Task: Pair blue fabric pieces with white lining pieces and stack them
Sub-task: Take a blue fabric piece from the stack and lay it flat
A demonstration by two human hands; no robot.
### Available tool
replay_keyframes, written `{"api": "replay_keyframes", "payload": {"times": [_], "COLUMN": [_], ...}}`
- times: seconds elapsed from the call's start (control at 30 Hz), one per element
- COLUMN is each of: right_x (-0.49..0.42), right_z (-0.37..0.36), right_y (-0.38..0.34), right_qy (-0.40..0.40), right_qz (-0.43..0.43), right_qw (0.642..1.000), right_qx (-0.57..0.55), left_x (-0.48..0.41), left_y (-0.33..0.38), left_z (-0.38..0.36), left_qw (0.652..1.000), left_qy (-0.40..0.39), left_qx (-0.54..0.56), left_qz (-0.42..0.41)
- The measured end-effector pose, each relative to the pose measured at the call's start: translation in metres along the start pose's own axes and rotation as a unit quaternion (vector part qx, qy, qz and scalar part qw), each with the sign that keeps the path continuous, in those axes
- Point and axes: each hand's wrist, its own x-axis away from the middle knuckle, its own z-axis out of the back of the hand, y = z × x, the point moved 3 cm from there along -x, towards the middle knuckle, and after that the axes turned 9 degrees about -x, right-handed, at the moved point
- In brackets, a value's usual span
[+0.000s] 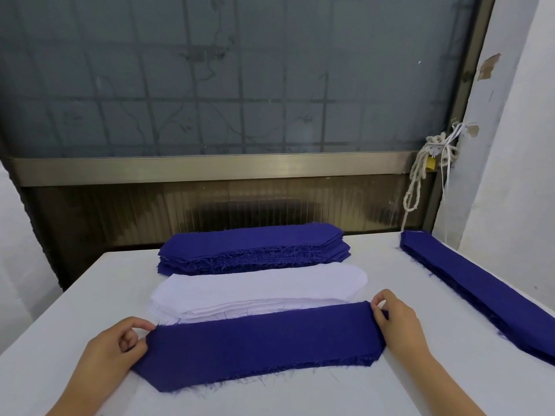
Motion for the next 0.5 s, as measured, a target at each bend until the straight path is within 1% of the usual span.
{"api": "replay_keyframes", "payload": {"times": [0.13, 0.27, 0.33, 0.4, 0.5], "right_x": [0.002, 0.007, 0.008, 0.011, 0.013], "right_z": [0.002, 0.005, 0.007, 0.005, -0.001], "right_y": [-0.004, -0.014, -0.020, -0.024, -0.026], "right_qy": [0.014, 0.062, 0.070, 0.036, -0.069], "right_qz": [0.020, 0.091, 0.138, 0.185, 0.202], "right_qw": [1.000, 0.991, 0.985, 0.981, 0.977], "right_qx": [0.011, 0.083, 0.080, 0.054, 0.000], "left_x": [0.000, 0.001, 0.001, 0.003, 0.006], "left_y": [0.002, 0.008, 0.012, 0.016, 0.021], "left_z": [0.001, 0.004, 0.005, 0.004, -0.001], "left_qw": [1.000, 0.997, 0.994, 0.993, 0.993], "left_qy": [0.009, 0.048, 0.057, 0.051, -0.003], "left_qx": [-0.018, -0.031, -0.019, 0.009, 0.051], "left_qz": [-0.005, -0.059, -0.086, -0.103, -0.105]}}
